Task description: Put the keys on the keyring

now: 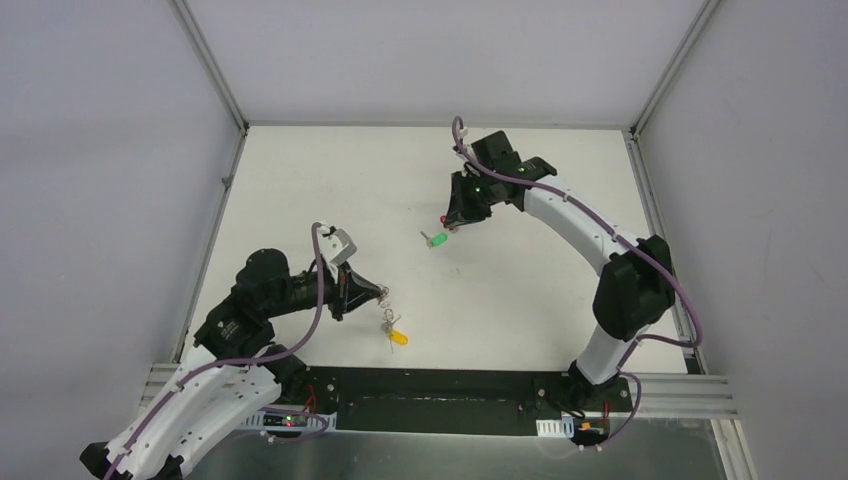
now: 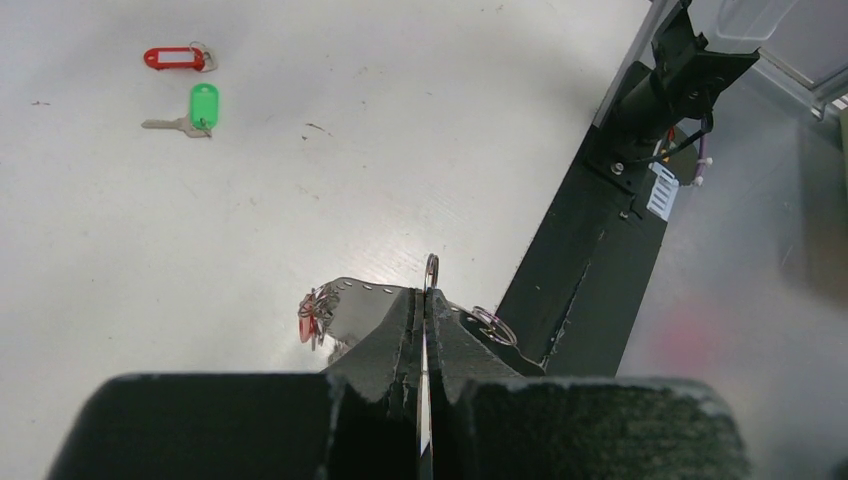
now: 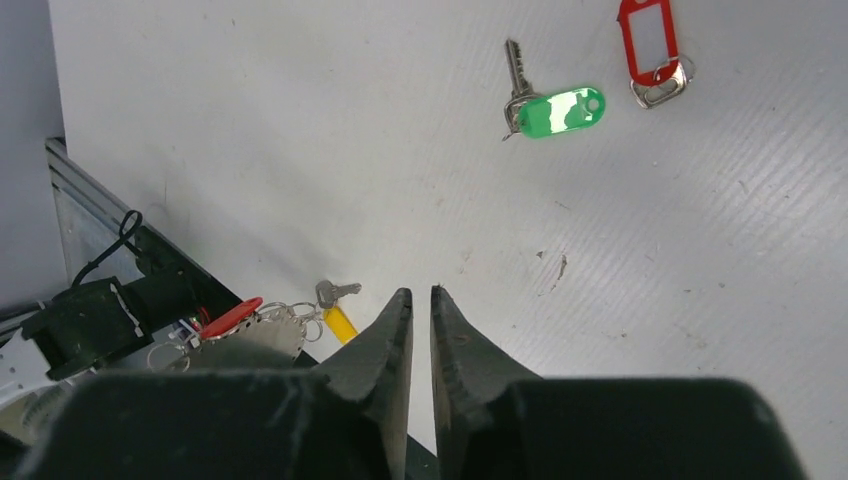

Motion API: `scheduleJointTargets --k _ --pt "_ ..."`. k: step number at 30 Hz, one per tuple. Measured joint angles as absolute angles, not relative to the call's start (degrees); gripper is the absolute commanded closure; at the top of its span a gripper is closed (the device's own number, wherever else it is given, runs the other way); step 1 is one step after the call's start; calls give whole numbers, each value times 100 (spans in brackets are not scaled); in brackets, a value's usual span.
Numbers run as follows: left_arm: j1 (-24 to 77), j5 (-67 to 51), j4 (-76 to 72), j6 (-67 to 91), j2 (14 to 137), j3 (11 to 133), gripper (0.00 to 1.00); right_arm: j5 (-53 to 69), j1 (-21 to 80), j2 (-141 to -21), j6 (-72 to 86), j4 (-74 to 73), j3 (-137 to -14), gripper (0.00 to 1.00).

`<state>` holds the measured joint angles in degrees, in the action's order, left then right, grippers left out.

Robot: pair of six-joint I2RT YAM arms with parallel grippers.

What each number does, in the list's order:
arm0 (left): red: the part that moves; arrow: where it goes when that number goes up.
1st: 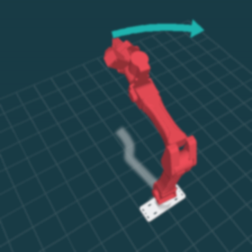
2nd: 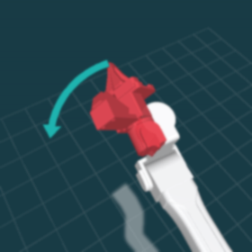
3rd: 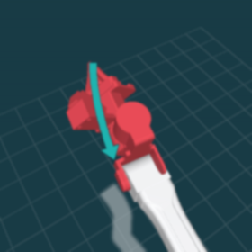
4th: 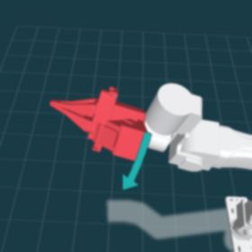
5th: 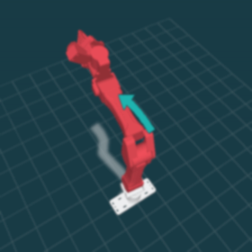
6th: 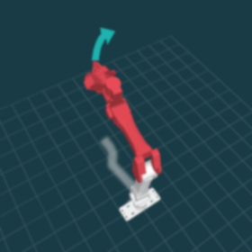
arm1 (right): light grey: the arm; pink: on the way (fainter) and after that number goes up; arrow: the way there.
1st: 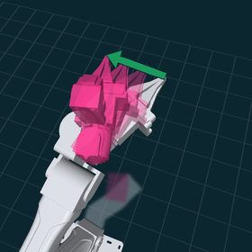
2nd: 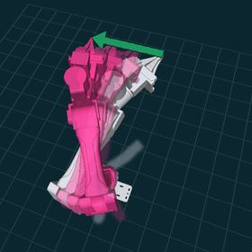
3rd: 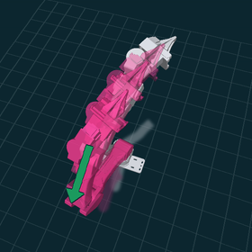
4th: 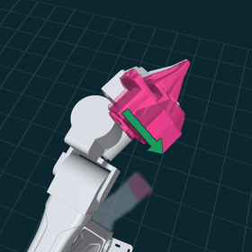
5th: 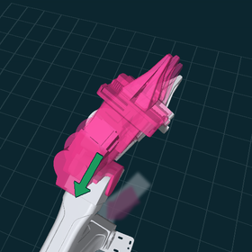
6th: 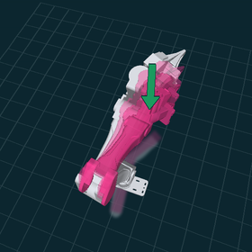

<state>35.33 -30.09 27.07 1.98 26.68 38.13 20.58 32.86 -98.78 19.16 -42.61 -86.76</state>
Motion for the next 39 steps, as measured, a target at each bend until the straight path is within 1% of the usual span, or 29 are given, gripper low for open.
scheduleJointTargets --k 3,8,10,13,16,24,29,34,39 --pt "3533 -3004 2707 239 2862 3857 100 1977 3304 -10027 2069 -4246 -8676 81" --pt "3533 -2987 2709 353 2989 3874 100 1516 3485 -10744 2311 -4324 -8766 74" --pt "3533 -2982 2709 381 2985 3874 100 1339 3621 -11196 2373 -4504 -9045 71" --pt "3533 -2947 2709 401 2899 3874 100 1092 3798 -11834 2436 -4665 -9564 70" --pt "3533 -2902 2709 410 2770 3874 100 937 3889 -12219 2504 -4762 -9924 70" --pt "3533 -2871 2707 405 2574 3874 100 718 3881 -12696 2668 -5002 -10707 75" --pt "3533 -2886 2707 386 2569 3872 100 635 3879 -12742 2696 -5100 -10772 74" --pt "3533 -2950 2700 375 2574 3872 100 491 3879 -12792 2696 -5190 -10779 71" --pt "3533 -3041 2694 373 2576 3846 100 410 3889 -12960 2694 -5299 -10849 73"
